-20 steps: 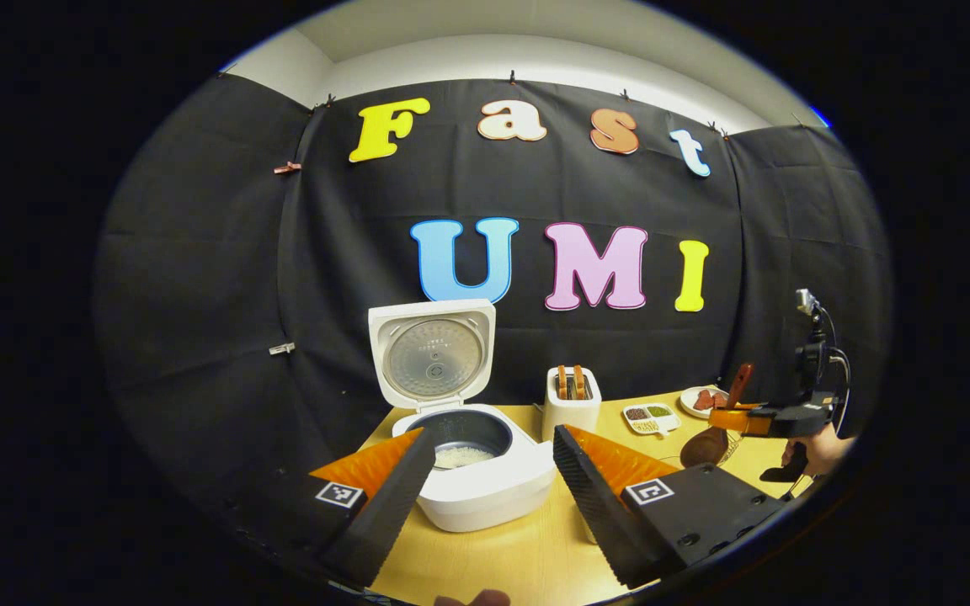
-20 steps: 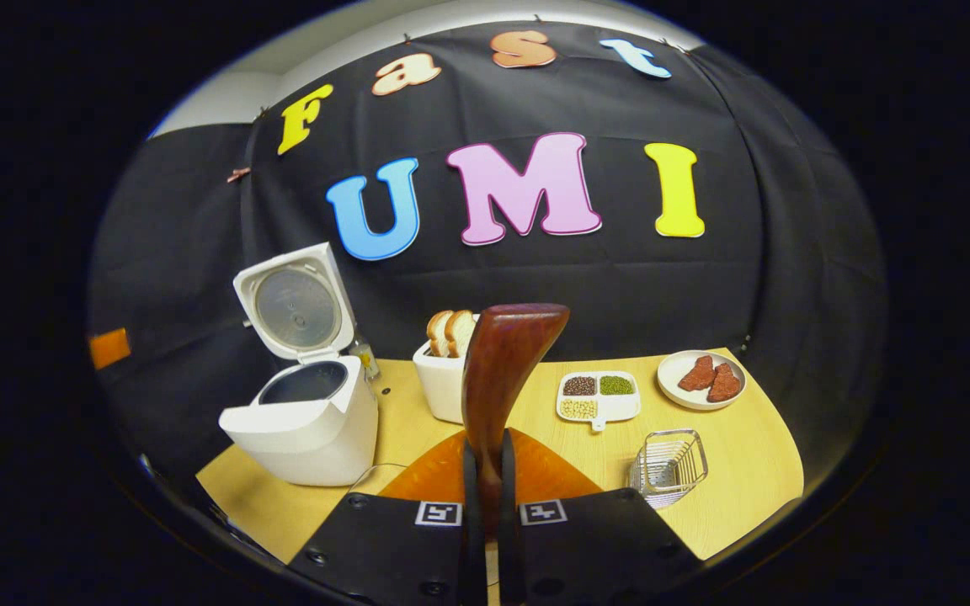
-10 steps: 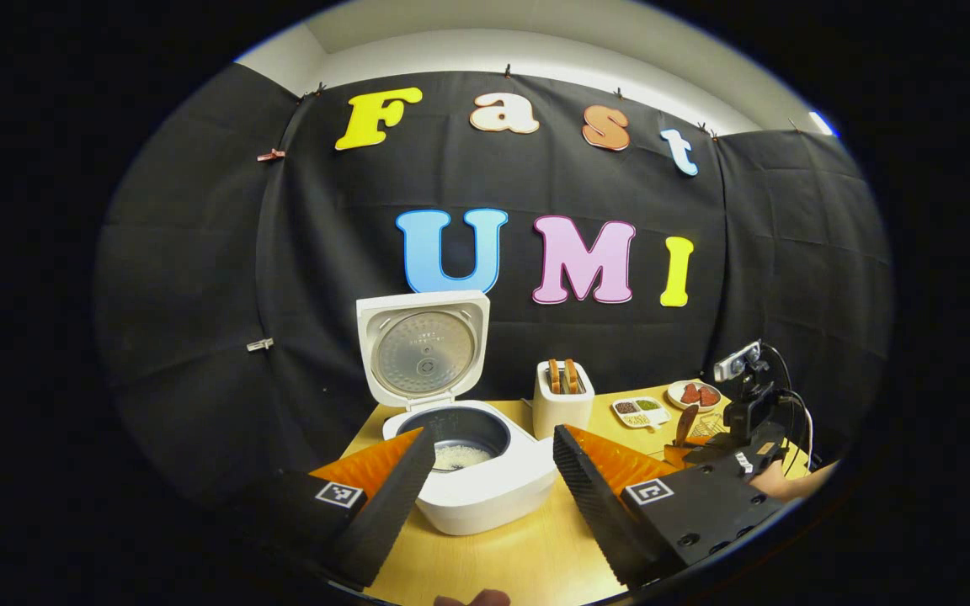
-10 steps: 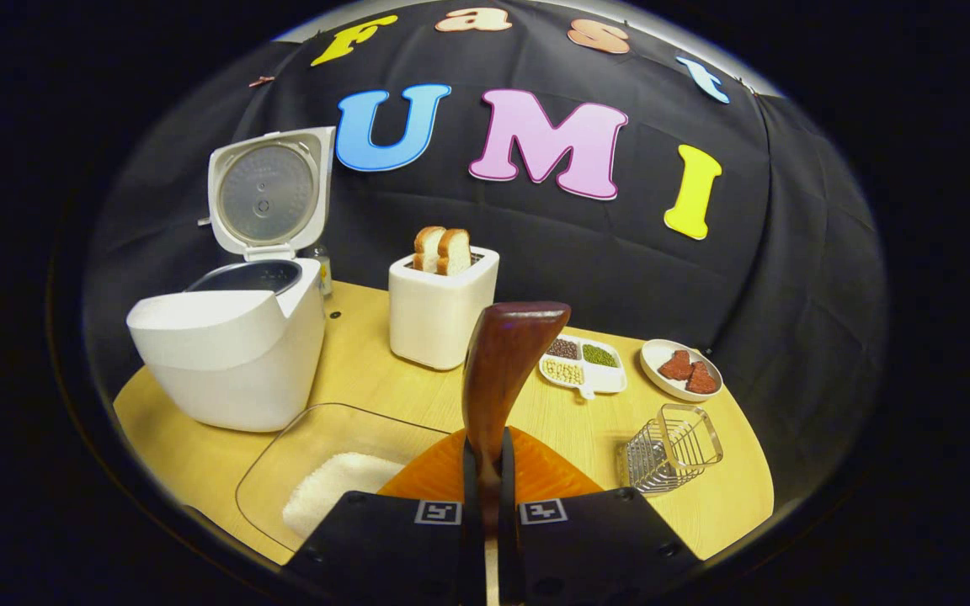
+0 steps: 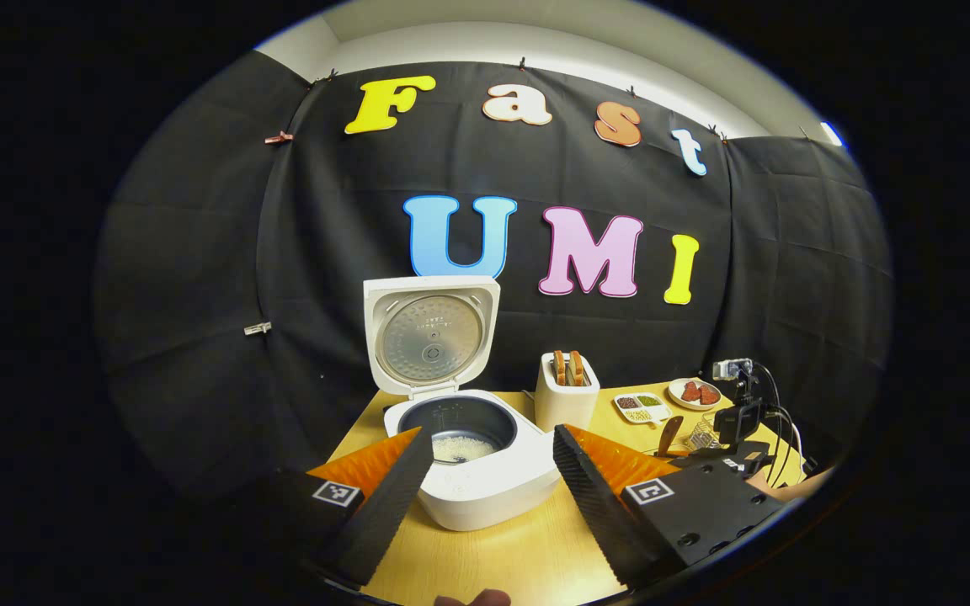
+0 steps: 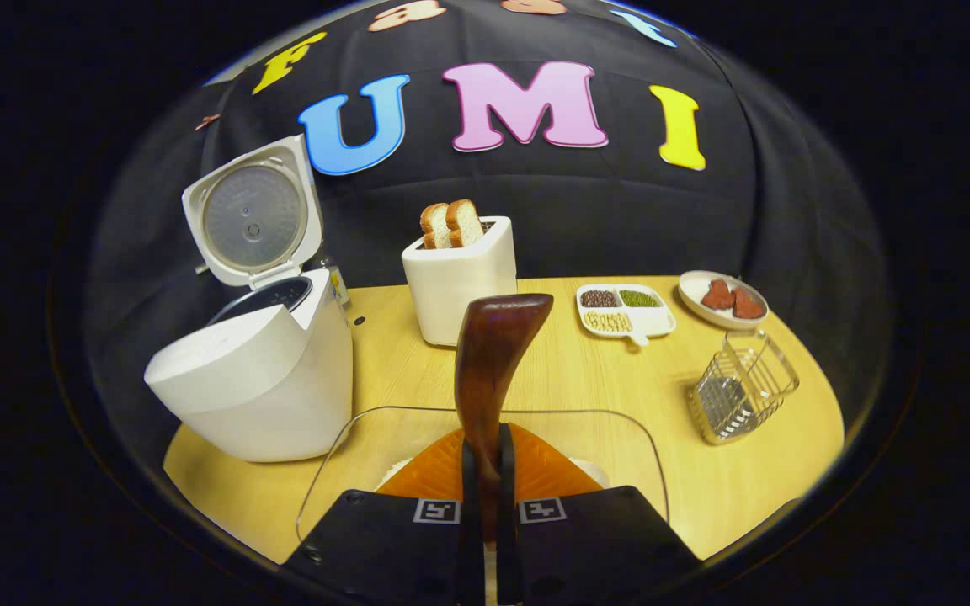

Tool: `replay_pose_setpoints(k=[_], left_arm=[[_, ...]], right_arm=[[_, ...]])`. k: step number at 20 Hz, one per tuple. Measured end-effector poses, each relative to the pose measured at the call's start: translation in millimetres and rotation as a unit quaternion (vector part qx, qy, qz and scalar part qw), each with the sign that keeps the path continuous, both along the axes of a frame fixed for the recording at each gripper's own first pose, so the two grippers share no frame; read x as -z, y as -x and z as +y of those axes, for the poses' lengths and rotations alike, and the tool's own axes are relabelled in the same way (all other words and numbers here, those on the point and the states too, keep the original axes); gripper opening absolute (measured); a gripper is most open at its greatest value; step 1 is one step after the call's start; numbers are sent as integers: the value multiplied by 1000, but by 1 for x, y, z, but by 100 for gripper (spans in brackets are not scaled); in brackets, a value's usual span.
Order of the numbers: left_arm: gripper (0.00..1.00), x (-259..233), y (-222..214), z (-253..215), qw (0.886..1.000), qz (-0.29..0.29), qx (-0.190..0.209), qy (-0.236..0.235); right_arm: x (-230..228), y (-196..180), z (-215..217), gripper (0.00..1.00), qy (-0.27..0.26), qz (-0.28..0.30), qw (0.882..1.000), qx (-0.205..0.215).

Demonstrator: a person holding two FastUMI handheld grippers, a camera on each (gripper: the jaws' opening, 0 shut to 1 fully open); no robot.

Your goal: Close the left gripper, press the button to open the rice cooker; take a wooden spoon from the chopstick holder with the right hand, scoop a spoonful of rice and pour it into the rice cooker, then put the wooden spoon back into the chopstick holder.

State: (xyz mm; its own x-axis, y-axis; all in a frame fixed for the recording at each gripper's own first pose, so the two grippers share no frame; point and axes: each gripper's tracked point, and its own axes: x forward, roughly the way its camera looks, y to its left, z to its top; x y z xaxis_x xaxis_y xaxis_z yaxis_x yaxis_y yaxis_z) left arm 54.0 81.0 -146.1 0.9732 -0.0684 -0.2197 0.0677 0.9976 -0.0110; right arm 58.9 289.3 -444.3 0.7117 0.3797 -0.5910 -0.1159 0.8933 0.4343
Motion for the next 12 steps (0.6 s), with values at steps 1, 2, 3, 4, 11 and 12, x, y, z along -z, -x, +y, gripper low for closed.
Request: replay_pose_setpoints(k=[1,2,3,4,11,12], left_arm=[[99,-1,1,0,1000,-2,0,0],[98,-2,2,0,1000,-4,-1,0],[98,-3,5,1,1000,-5,-3,0],[98,-4,8,2,1000,-6,-5,2],[99,-7,24,7,1000,-8,-20,8],[99,-8,27,7,1000,-10,-21,9]], right_arm=[[1,2,0,10,-24,16,999,18],[1,3,-2,11,-48,31,998,37],[3,3,-4,10,-70,47,995,54],[6,3,-6,11,-91,62,991,69],[0,0,-25,11,-223,120,959,125],[-5,-1,-31,10,-244,123,952,136]])
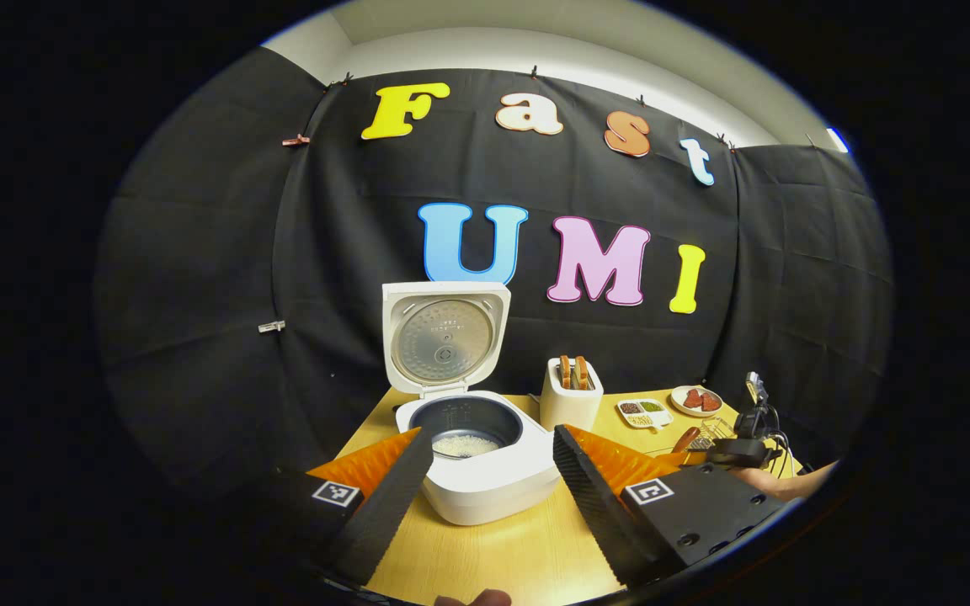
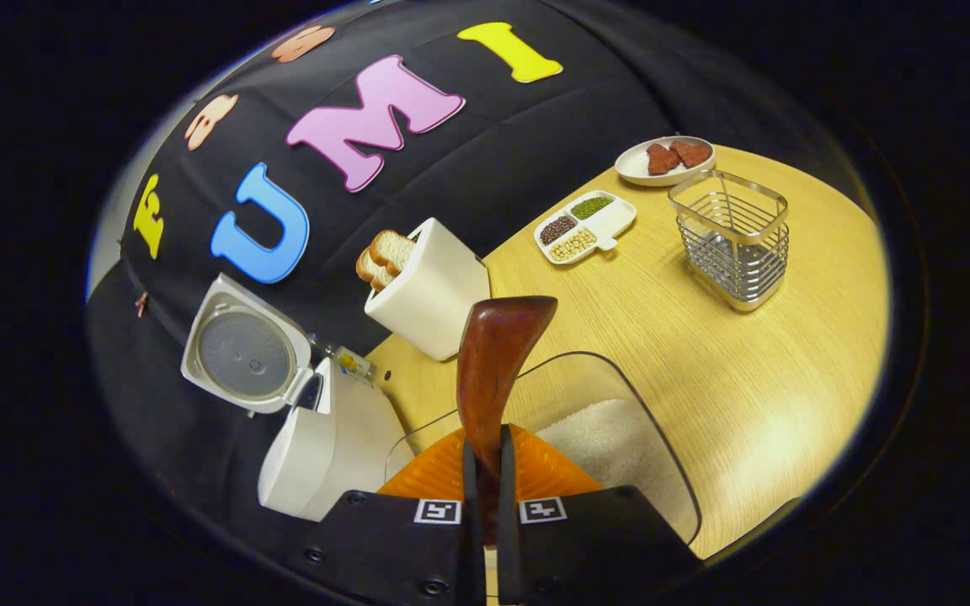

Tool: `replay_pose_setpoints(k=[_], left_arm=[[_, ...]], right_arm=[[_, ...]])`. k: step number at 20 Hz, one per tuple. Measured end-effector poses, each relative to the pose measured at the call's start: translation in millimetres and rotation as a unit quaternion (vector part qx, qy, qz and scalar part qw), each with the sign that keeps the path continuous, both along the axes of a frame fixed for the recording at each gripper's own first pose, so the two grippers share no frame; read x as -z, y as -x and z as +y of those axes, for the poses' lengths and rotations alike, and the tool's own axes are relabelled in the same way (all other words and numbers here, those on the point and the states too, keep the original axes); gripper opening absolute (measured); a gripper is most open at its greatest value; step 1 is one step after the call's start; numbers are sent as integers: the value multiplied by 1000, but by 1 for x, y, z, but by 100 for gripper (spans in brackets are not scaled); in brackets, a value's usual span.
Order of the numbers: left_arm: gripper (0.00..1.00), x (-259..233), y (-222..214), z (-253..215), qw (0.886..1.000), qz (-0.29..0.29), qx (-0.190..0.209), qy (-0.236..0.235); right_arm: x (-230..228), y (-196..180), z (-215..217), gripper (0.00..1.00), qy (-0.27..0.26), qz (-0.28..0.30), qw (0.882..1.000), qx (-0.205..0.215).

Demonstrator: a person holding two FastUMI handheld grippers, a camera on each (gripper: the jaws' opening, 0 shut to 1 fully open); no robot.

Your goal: Close the left gripper, press the button to open the rice cooker; take a wooden spoon from the chopstick holder with the right hand, scoop a spoonful of rice and pour it into the rice cooker, then put the wooden spoon back into the chopstick holder.

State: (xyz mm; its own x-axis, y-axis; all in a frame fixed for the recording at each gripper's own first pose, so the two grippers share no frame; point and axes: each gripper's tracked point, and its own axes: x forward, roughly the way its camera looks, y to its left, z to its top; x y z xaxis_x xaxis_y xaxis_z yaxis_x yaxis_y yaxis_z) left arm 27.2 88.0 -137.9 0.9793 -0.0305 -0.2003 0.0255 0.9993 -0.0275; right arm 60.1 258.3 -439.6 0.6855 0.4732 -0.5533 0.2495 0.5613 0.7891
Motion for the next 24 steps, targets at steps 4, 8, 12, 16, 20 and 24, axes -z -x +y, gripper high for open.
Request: replay_pose_setpoints(k=[4,8,12,16,20,24], left_arm=[[96,-1,8,-3,1000,-1,1,2],[96,-2,10,-10,1000,-4,8,5],[96,-3,10,-17,1000,-6,15,9],[96,-2,10,-22,1000,-6,20,5],[96,2,10,-25,1000,-3,23,10],[96,5,11,-22,1000,0,22,14]], right_arm=[[-13,-2,-30,11,-40,8,998,48],[-37,-6,-57,10,-79,9,993,87],[-64,-11,-71,10,-100,1,990,99],[-102,-28,-76,10,-130,-8,984,118],[-145,-51,-65,10,-168,-15,977,127],[-191,-78,-43,10,-175,-36,977,118]])
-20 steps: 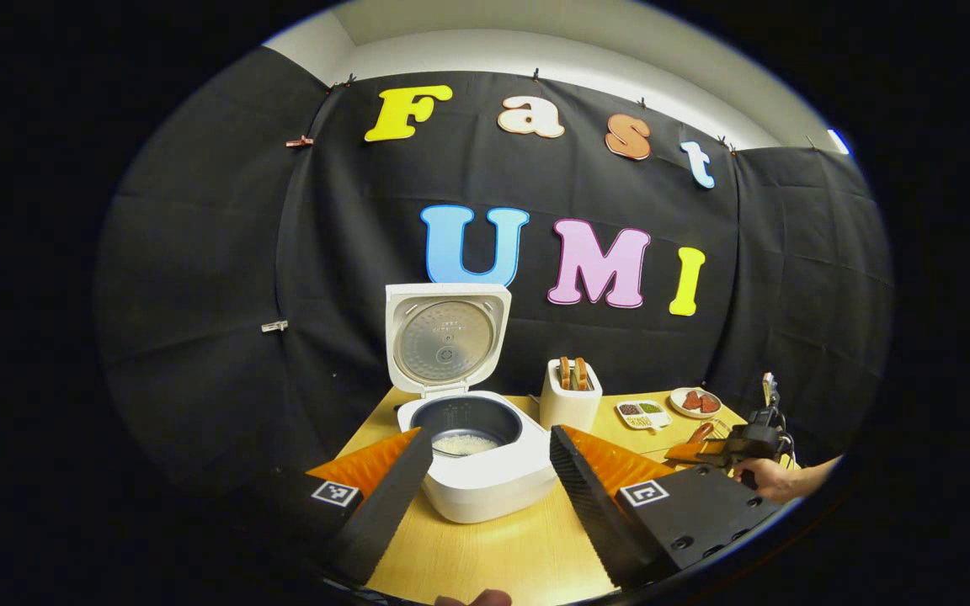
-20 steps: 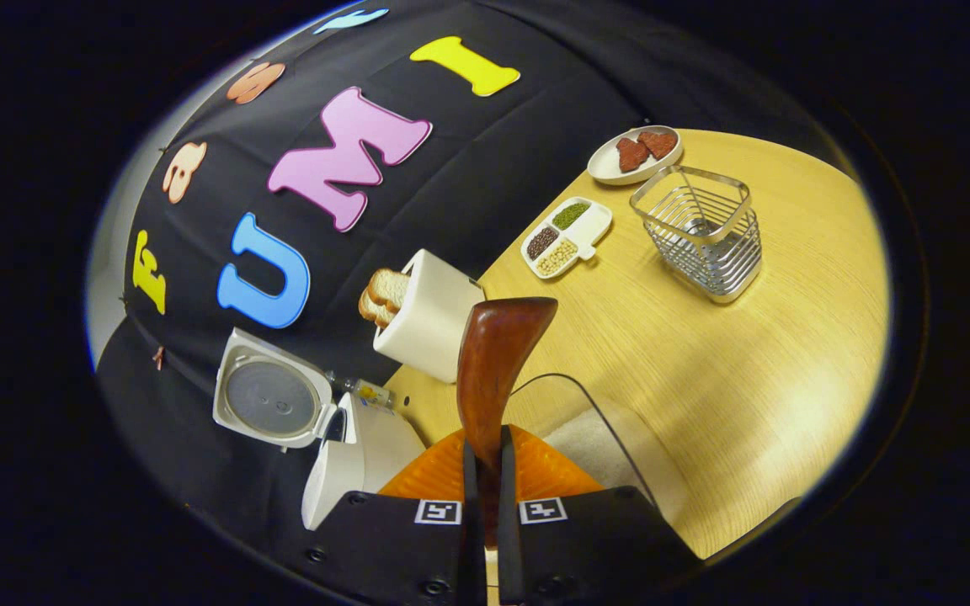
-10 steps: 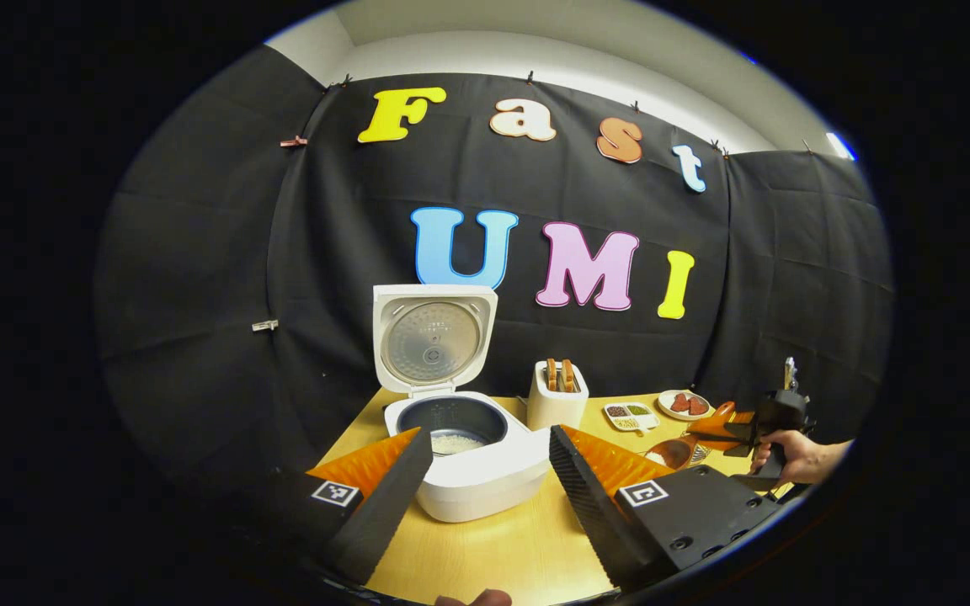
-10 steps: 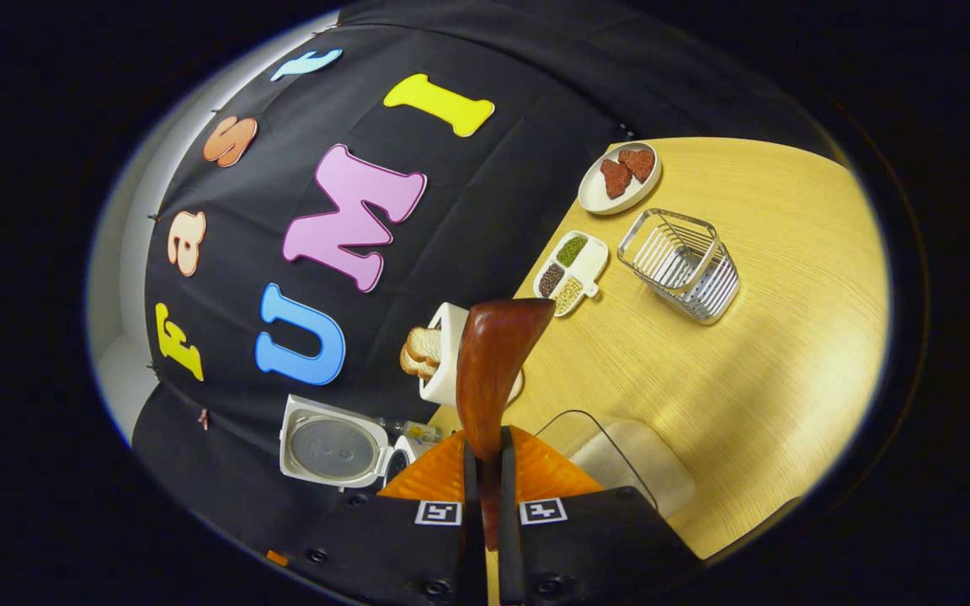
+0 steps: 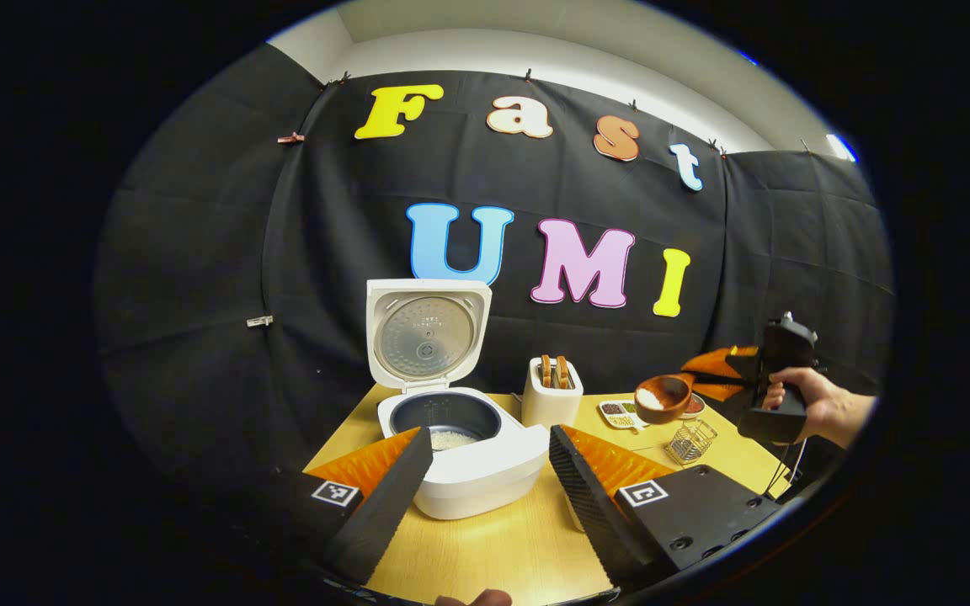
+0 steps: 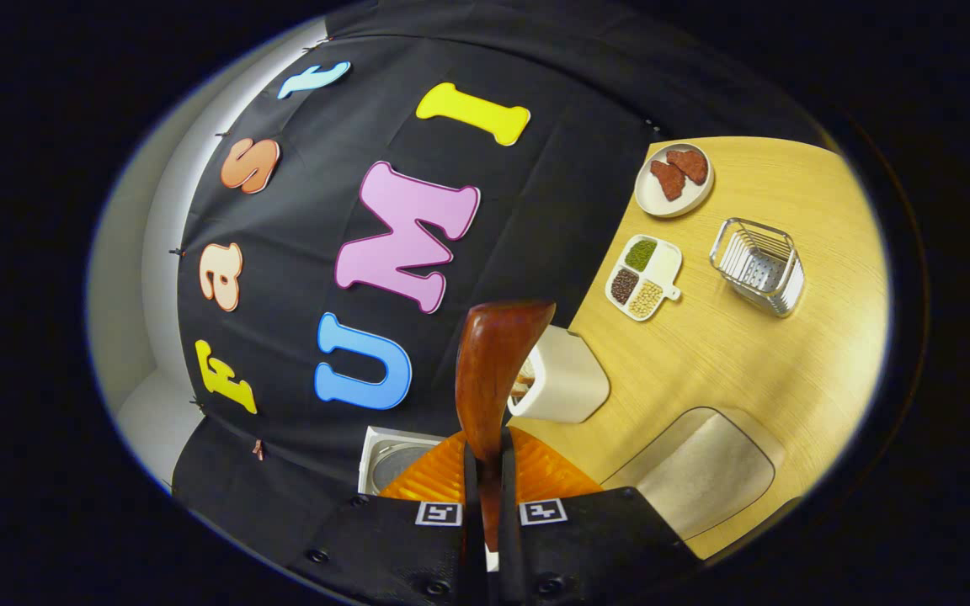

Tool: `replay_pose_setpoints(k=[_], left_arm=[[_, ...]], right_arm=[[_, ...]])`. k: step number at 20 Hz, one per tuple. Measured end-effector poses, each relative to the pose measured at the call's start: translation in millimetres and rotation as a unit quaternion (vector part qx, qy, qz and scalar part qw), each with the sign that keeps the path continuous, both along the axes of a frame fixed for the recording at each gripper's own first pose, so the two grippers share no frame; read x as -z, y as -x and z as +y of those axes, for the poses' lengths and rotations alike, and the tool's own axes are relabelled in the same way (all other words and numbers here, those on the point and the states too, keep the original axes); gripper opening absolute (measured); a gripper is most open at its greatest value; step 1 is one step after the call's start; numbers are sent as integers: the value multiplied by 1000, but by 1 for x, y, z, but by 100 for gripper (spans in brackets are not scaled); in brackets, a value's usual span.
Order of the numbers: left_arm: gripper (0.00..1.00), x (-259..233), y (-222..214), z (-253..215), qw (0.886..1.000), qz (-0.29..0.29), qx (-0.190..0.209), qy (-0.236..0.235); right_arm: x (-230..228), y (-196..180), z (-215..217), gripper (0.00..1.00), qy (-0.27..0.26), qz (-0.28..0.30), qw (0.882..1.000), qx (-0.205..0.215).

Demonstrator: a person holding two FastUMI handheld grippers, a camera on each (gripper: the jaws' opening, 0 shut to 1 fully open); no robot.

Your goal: Close the left gripper, press the button to open the rice cooker; take a wooden spoon from the chopstick holder with the right hand, scoop a spoonful of rice and pour it into the rice cooker, then put the wooden spoon back into the chopstick holder.

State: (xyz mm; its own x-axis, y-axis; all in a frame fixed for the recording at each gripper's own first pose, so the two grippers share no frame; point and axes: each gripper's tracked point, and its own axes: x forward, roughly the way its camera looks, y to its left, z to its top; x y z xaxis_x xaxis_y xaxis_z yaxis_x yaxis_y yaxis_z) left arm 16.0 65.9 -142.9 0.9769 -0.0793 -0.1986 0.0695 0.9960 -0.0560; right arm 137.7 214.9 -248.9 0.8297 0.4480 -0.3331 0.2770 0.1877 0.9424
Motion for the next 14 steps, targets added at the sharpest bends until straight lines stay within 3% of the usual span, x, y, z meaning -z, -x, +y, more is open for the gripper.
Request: replay_pose_setpoints(k=[7,14], left_arm=[[96,11,-4,11,1000,9,-4,13],[95,17,-5,21,1000,7,6,9]], right_arm=[[-58,-43,76,10,-5,-27,999,-24],[-80,-62,177,10,49,-75,993,-76]])
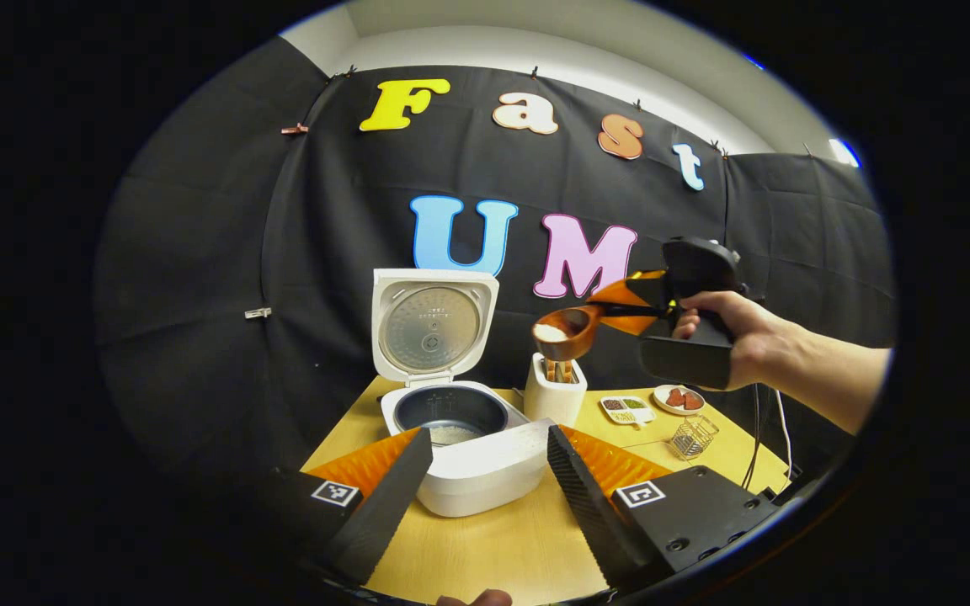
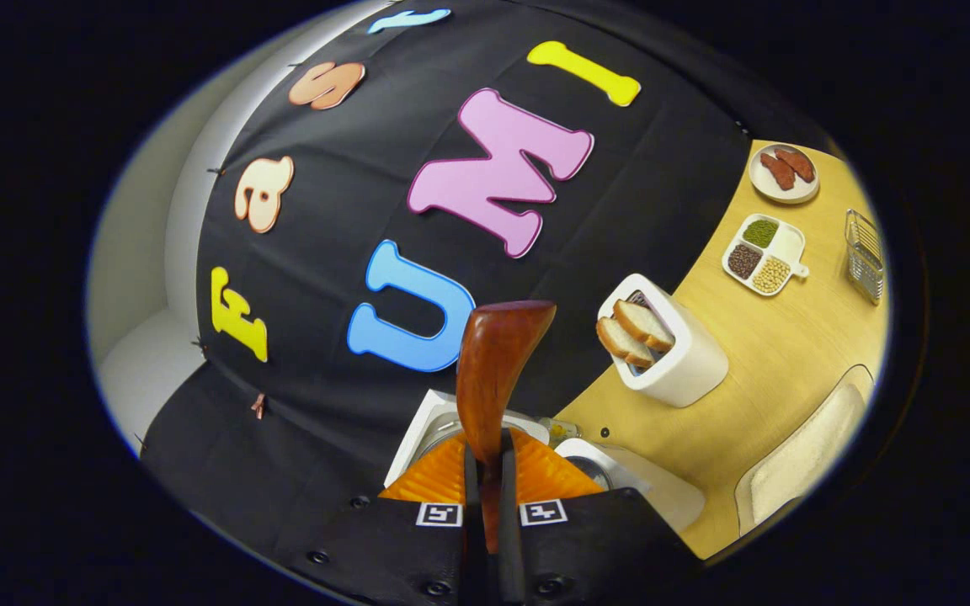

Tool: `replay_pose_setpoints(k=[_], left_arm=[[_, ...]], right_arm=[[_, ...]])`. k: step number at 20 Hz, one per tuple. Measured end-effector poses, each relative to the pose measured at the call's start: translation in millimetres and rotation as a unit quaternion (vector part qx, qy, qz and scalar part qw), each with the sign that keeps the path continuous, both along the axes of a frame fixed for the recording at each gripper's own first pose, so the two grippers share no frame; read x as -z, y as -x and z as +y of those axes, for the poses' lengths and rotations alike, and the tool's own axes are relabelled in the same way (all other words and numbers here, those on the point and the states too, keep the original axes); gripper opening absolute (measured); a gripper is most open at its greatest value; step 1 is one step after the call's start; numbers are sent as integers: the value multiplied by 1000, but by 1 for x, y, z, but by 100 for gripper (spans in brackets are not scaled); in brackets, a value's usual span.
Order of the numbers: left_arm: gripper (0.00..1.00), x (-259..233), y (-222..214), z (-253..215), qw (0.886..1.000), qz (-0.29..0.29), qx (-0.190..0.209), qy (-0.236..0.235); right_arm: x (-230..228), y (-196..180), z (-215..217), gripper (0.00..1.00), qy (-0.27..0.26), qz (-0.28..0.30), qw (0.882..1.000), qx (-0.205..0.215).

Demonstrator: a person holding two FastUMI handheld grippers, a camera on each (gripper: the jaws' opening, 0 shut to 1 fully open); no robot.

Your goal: Close the left gripper, press the button to open the rice cooker; take a wooden spoon from the chopstick holder with the right hand, scoop a spoonful of rice and pour it into the rice cooker, then put the wooden spoon back into the chopstick holder.

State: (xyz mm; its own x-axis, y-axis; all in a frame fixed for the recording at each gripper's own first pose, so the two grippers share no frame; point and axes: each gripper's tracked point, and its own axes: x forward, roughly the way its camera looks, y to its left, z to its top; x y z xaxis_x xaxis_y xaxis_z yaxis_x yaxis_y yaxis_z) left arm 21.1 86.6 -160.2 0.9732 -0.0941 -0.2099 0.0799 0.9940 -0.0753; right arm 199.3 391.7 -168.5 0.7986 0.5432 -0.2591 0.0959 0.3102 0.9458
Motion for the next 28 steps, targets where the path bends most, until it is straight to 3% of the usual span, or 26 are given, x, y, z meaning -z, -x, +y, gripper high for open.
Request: replay_pose_setpoints(k=[3,7,15,19,24,26,28], left_arm=[[95,5,-2,7,1000,4,-3,8],[95,12,6,24,1000,9,-10,12],[95,33,10,42,999,23,-20,33],[95,34,13,36,998,16,-10,64],[95,37,10,39,998,16,-10,64],[95,37,9,39,998,16,-11,67],[95,38,9,39,998,17,-12,67]], right_arm=[[11,-8,39,10,55,-24,998,-21],[25,-15,84,10,136,-69,987,-55],[75,-12,133,10,283,-126,944,-109],[72,-5,151,10,334,-183,913,-144],[56,0,167,10,368,-260,877,-166],[48,5,172,10,381,-299,856,-180],[37,12,178,10,401,-351,824,-194]])
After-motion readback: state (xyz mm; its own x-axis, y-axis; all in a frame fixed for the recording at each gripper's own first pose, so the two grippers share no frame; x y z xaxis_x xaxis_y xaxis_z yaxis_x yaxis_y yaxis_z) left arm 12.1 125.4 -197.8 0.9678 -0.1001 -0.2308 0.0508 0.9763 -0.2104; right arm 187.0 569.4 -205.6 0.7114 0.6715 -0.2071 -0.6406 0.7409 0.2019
